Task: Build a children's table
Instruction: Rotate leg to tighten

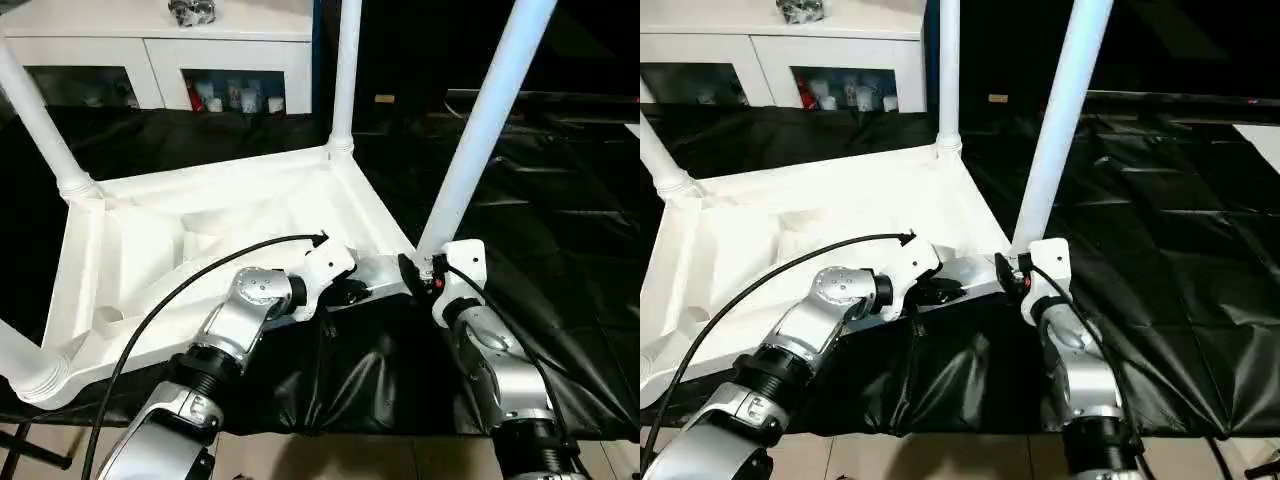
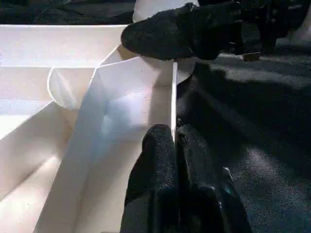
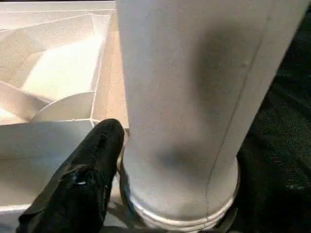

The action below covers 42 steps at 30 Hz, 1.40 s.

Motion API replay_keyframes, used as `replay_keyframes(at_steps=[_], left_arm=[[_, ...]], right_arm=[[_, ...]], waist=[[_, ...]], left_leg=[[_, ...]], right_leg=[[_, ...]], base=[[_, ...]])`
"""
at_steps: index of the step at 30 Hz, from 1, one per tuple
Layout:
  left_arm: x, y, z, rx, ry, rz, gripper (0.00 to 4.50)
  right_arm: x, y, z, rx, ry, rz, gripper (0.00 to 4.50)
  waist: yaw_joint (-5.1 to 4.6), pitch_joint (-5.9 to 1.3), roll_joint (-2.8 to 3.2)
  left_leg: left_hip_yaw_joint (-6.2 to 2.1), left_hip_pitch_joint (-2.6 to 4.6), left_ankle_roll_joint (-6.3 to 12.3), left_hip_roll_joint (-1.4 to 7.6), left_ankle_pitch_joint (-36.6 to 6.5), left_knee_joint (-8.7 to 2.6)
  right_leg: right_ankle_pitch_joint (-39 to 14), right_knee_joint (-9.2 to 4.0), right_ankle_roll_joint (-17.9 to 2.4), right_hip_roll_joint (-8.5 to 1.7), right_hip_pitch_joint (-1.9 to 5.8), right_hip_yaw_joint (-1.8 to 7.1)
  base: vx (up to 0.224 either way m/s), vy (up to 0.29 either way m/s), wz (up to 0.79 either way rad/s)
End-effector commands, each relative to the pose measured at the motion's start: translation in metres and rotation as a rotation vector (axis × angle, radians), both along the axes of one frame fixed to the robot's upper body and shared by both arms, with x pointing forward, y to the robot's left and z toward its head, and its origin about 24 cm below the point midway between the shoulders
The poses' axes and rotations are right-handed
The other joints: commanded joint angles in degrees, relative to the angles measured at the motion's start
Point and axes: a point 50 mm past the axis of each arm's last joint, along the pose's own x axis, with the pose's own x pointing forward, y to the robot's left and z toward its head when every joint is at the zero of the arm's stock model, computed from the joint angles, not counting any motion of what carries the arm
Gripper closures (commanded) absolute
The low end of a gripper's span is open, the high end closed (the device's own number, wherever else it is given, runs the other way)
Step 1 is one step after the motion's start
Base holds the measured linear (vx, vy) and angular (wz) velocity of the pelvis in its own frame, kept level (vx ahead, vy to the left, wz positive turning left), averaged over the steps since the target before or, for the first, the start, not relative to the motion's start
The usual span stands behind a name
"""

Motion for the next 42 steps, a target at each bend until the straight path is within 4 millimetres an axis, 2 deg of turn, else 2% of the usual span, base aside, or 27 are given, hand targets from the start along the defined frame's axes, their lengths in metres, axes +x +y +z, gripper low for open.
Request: replay_keyframes(at_steps=[1,2,5,7,9,10,11,13,14,16,19,20,25,28,30,32,35,36,39,41,42], left_arm=[[-0.017,-0.021,-0.016,-0.016,0.075,-0.080,4.50],[-0.015,-0.013,-0.015,-0.013,0.067,-0.091,4.50],[-0.014,-0.001,-0.012,-0.017,0.058,-0.117,4.50],[-0.011,0.016,-0.006,-0.036,0.069,-0.153,4.50],[-0.010,0.022,-0.005,-0.029,0.073,-0.169,4.50],[-0.010,0.025,-0.005,-0.023,0.075,-0.179,4.50],[-0.010,0.029,-0.004,-0.011,0.075,-0.196,4.50],[-0.010,0.037,-0.003,0.007,0.079,-0.223,4.50],[-0.010,0.043,-0.002,0.021,0.089,-0.245,4.50],[-0.010,0.045,-0.002,0.027,0.092,-0.254,4.50],[-0.012,0.056,-0.002,0.037,0.125,-0.313,4.50],[-0.012,0.057,-0.002,0.037,0.131,-0.319,4.50],[-0.012,0.063,-0.001,0.077,0.137,-0.358,4.50],[-0.012,0.065,0.000,0.075,0.146,-0.380,4.50],[-0.013,0.065,0.001,0.074,0.153,-0.396,4.50],[-0.013,0.066,0.001,0.076,0.157,-0.402,4.50],[-0.011,0.065,0.000,0.063,0.157,-0.380,4.50],[-0.010,0.061,-0.001,0.051,0.151,-0.341,4.50],[-0.008,0.056,-0.006,0.071,0.138,-0.281,4.50],[-0.008,0.053,-0.007,0.068,0.136,-0.262,4.50],[-0.008,0.043,-0.010,0.055,0.127,-0.211,4.50]], right_arm=[[-0.006,0.035,-0.005,0.046,0.041,0.177,0.75],[-0.006,0.031,-0.001,0.037,0.013,0.224,0.67],[-0.007,0.026,0.005,0.003,-0.021,0.314,0.67],[-0.009,0.019,0.009,-0.041,-0.035,0.468,0.67],[-0.010,0.015,0.010,-0.057,-0.032,0.528,0.67],[-0.011,0.012,0.011,-0.066,-0.032,0.555,0.67],[-0.012,0.009,0.011,-0.078,-0.025,0.590,0.67],[-0.013,0.002,0.013,-0.109,-0.020,0.656,0.67],[-0.014,-0.003,0.014,-0.130,-0.015,0.714,0.67],[-0.014,-0.005,0.015,-0.134,-0.011,0.734,0.67],[-0.019,-0.009,0.013,-0.123,0.050,0.870,0.67],[-0.019,-0.009,0.013,-0.124,0.061,0.890,0.91],[-0.024,-0.009,0.011,-0.179,0.085,0.959,1.24],[-0.024,-0.009,0.012,-0.152,0.087,0.979,1.43],[-0.023,-0.010,0.013,-0.131,0.089,0.992,1.66],[-0.022,-0.011,0.013,-0.109,0.096,0.996,1.70],[-0.021,-0.011,0.013,-0.054,0.085,0.963,1.74],[-0.019,-0.009,0.014,0.011,0.059,0.906,1.74],[-0.016,-0.003,0.010,0.019,0.066,0.821,1.77],[-0.015,0.000,0.009,0.019,0.052,0.784,1.77],[-0.012,0.012,0.002,0.017,0.051,0.655,1.77]], waist=[[-0.30,-1.93,-0.51],[-0.23,-1.94,-0.64],[-0.28,-1.85,-0.63],[-0.22,-1.91,-0.83],[-0.18,-1.97,-0.79],[-0.17,-2.37,-1.31],[-0.02,-2.69,-1.07],[-0.01,-2.74,-0.86],[0.02,-2.75,-0.99],[0.05,-2.75,-0.90],[0.18,-2.39,-0.92],[0.23,-2.33,-0.88],[0.28,-2.04,-1.00],[0.24,-2.12,-1.08],[0.34,-2.27,-1.06],[0.42,-2.37,-0.92],[0.47,-2.36,-1.04],[0.54,-2.32,-1.05],[0.42,-1.93,-1.07],[0.11,-1.53,-1.04],[0.07,-1.48,-0.97]], left_leg=[[-1.49,0.16,0.85,2.86,-19.07,-4.69],[-1.34,0.08,1.54,2.82,-17.74,-4.52],[-1.19,-0.07,2.32,2.77,-17.44,-4.34],[-1.19,-0.31,2.80,2.67,-16.66,-4.18],[-1.00,-0.38,3.70,2.66,-14.95,-3.81],[-0.90,-0.39,4.28,2.68,-13.30,-3.42],[-0.77,-0.52,5.34,2.69,-9.35,-3.03],[-0.62,-0.67,7.07,2.65,-5.58,-2.62],[-0.50,-0.57,7.94,2.64,-4.94,-2.41],[-0.42,-0.52,8.77,2.69,-4.41,-2.25],[-0.34,-0.32,8.48,2.99,-6.40,-2.43],[-0.31,-0.32,7.97,3.09,-7.37,-2.50],[-0.36,-0.16,5.37,3.15,-11.09,-2.78],[-0.38,-0.13,5.07,3.12,-10.57,-2.74],[-0.34,-0.21,5.53,3.10,-9.30,-2.56],[-0.27,-0.21,6.37,3.05,-7.69,-2.38],[-0.17,-0.26,7.01,3.05,-7.11,-2.25],[-0.18,-0.27,6.83,3.08,-7.71,-2.28],[-0.27,-0.31,5.48,3.14,-10.41,-2.61],[-0.51,0.06,3.04,3.16,-15.55,-3.10],[-0.62,0.16,2.33,3.14,-16.71,-3.21]], right_leg=[[-16.16,-4.08,-8.08,-2.03,0.41,1.39],[-14.16,-3.95,-8.95,-2.01,0.49,1.32],[-15.00,-4.03,-9.83,-2.22,0.73,1.26],[-15.11,-3.92,-9.97,-2.25,0.99,1.22],[-13.28,-3.66,-10.57,-2.23,0.88,1.39],[-11.11,-3.29,-11.27,-2.21,1.08,1.35],[-5.42,-2.50,-12.52,-2.16,1.25,1.32],[1.98,-1.66,-14.64,-1.87,1.41,1.06],[4.43,-1.38,-15.64,-1.84,1.45,0.99],[5.91,-1.19,-16.76,-1.83,1.51,0.97],[2.15,-1.44,-17.66,-1.79,1.48,0.81],[0.45,-1.48,-17.67,-1.78,1.47,0.76],[-6.18,-1.98,-16.23,-1.91,1.17,0.94],[-5.20,-1.86,-16.41,-1.89,1.21,0.98],[-3.02,-1.56,-16.99,-1.93,1.35,0.95],[-0.01,-1.23,-17.81,-1.83,1.41,0.86],[1.46,-1.11,-18.43,-1.86,1.42,0.83],[0.34,-1.21,-18.47,-1.91,1.43,0.81],[-4.87,-1.76,-17.50,-1.94,1.14,0.90],[-14.41,-2.70,-15.28,-2.11,0.60,1.12],[-16.84,-2.96,-14.61,-2.22,0.48,1.19]], base=[[0.000,0.000,0.00],[0.000,0.000,0.00],[0.000,0.000,0.00],[0.000,0.000,0.00],[0.000,0.000,0.00],[0.000,0.000,0.00],[0.000,0.000,0.00],[0.000,0.000,0.00],[0.000,0.000,0.00],[0.000,0.000,0.00],[0.000,0.000,0.00],[0.000,0.000,0.00],[0.000,0.000,0.00],[0.000,0.000,0.00],[0.000,0.000,0.00],[0.000,0.000,0.00],[0.000,0.000,0.00],[0.000,0.000,0.00],[0.000,0.000,0.00],[0.000,0.000,0.00],[0.000,0.000,0.00]])
